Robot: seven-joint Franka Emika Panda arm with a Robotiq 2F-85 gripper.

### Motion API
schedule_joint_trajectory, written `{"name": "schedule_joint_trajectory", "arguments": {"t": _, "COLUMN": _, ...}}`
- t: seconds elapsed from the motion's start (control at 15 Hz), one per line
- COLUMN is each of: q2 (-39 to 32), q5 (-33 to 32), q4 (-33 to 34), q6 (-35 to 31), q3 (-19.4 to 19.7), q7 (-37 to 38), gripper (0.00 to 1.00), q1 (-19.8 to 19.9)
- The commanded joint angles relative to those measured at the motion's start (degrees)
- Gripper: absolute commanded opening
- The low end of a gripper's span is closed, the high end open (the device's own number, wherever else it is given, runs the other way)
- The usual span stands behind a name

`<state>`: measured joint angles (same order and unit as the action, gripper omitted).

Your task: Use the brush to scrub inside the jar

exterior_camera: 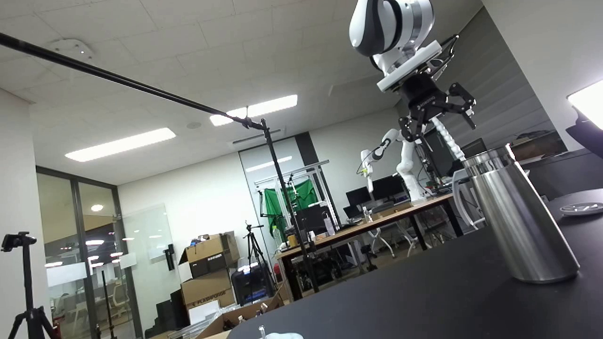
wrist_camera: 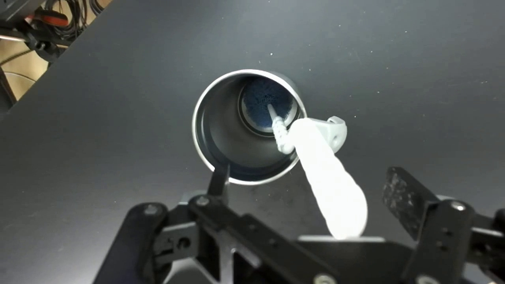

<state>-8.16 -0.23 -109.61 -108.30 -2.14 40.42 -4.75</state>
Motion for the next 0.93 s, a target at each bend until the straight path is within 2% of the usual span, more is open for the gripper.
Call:
{"name": "schedule_joint_trajectory", "arguments": {"t": 0.0, "q2": 2.6, "q5": -0.7, "q4": -1.1, "q6": 1.5, "q3": 0.2, "q7": 3.9, "gripper": 1.00, "q1": -0.6}}
{"name": "schedule_joint_trajectory", "arguments": {"t": 0.2, "q2": 3.5, "q5": -0.4, "q4": -1.3, "q6": 1.8, "q3": 0.0, "q7": 4.2, "gripper": 1.00, "q1": -0.5}}
{"name": "schedule_joint_trajectory", "arguments": {"t": 0.27, "q2": 3.9, "q5": -0.4, "q4": -1.7, "q6": 1.3, "q3": 0.0, "q7": 4.3, "gripper": 0.75, "q1": -0.4}}
{"name": "schedule_joint_trajectory", "arguments": {"t": 0.33, "q2": 4.1, "q5": -0.3, "q4": -1.9, "q6": 1.4, "q3": 0.0, "q7": 4.1, "gripper": 0.73, "q1": -0.3}}
{"name": "schedule_joint_trajectory", "arguments": {"t": 0.4, "q2": 4.4, "q5": -0.3, "q4": -2.2, "q6": 1.2, "q3": 0.0, "q7": 4.1, "gripper": 0.67, "q1": -0.3}}
{"name": "schedule_joint_trajectory", "arguments": {"t": 0.73, "q2": 5.4, "q5": -0.2, "q4": -3.5, "q6": 0.9, "q3": 0.0, "q7": 3.9, "gripper": 0.31, "q1": 0.0}}
{"name": "schedule_joint_trajectory", "arguments": {"t": 0.87, "q2": 6.1, "q5": 0.7, "q4": -4.6, "q6": -0.1, "q3": 0.0, "q7": 1.7, "gripper": 0.17, "q1": 0.4}}
